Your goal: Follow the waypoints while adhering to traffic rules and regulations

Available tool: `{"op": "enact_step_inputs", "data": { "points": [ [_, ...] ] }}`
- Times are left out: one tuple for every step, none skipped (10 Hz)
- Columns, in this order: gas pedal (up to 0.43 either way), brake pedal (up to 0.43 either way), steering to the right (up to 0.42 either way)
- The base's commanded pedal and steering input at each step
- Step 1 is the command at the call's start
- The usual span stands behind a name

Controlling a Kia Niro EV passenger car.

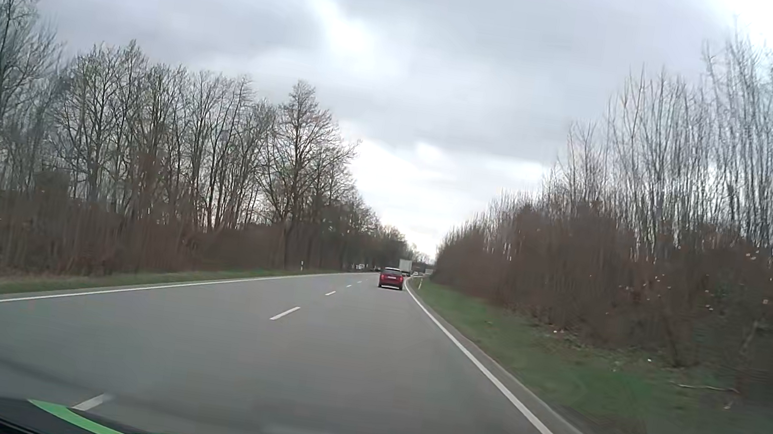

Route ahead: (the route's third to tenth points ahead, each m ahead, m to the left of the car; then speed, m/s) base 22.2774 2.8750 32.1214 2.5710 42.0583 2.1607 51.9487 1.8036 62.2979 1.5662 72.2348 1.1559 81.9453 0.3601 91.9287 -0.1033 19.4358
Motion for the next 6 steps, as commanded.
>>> {"op": "enact_step_inputs", "data": {
  "points": [
    [0.138,0.0,0.004],
    [0.138,0.0,0.004],
    [0.138,0.0,0.004],
    [0.138,0.0,0.004],
    [0.138,0.0,0.004],
    [0.138,0.0,0.003]
  ]
}}
